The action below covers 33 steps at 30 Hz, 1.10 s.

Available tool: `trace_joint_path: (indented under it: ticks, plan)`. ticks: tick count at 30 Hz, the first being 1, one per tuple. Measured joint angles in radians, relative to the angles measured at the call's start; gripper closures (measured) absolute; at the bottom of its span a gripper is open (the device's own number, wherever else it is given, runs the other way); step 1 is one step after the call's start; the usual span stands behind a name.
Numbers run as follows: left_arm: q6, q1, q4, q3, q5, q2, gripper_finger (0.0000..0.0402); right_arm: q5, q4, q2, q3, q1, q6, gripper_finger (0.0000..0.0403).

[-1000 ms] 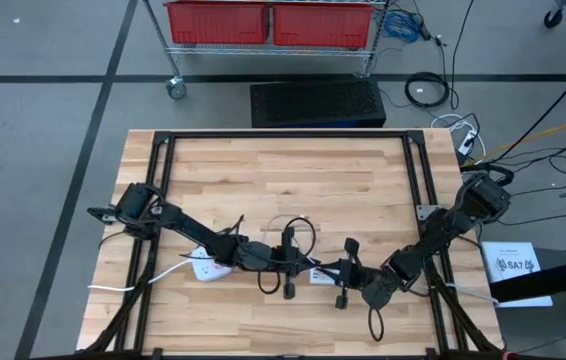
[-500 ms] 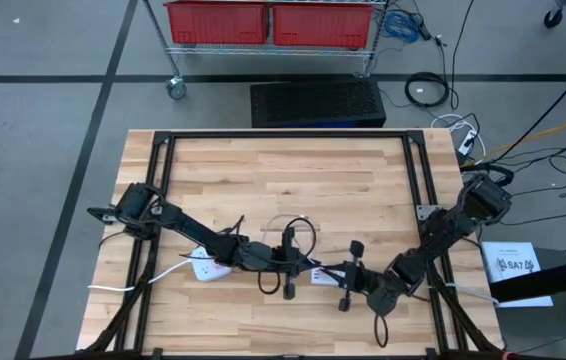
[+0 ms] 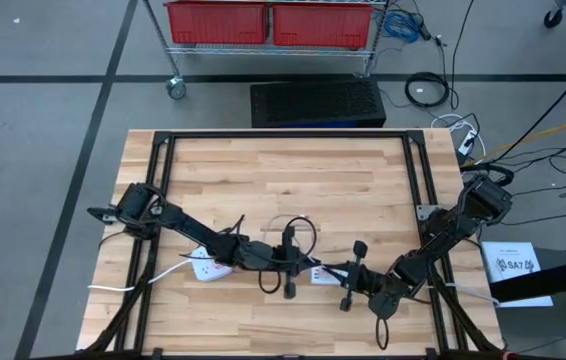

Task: Insert USB
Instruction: Insert the pink charger cable into the pink charger adapter on the right white outlet extension

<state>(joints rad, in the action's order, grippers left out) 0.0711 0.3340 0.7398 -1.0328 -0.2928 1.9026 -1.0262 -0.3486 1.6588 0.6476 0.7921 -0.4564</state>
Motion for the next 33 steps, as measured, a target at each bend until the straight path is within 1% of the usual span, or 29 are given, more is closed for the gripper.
trace_joint_path:
  ticks: [11,16,22,26,29,31,33]
  plan:
    - [-0.007,0.000,-0.005,-0.014,-0.002,0.000,0.0394,-0.019,-0.014,0.000,-0.001,0.000,0.001,0.0402]
    - [-0.007,0.000,0.018,-0.014,-0.001,0.000,0.0394,-0.018,-0.055,0.001,-0.002,-0.001,0.045,0.0402]
    - [-0.008,0.000,0.044,-0.028,0.013,-0.004,0.0394,0.034,-0.173,0.001,-0.003,-0.031,0.165,0.0402]
    - [-0.033,0.000,-0.008,-0.072,0.032,-0.004,0.0394,0.076,-0.197,-0.001,-0.012,-0.053,0.189,0.0402]
    - [-0.061,-0.001,-0.059,-0.106,0.033,-0.004,0.0394,0.088,-0.327,-0.002,-0.082,-0.055,0.190,0.0403]
    - [-0.074,-0.003,-0.090,-0.126,0.035,-0.004,0.0394,0.095,-0.482,-0.001,-0.149,-0.048,0.207,0.0403]
    - [-0.079,-0.006,-0.107,-0.138,0.036,-0.004,0.0394,0.100,-0.647,0.000,-0.209,-0.037,0.260,0.0403]
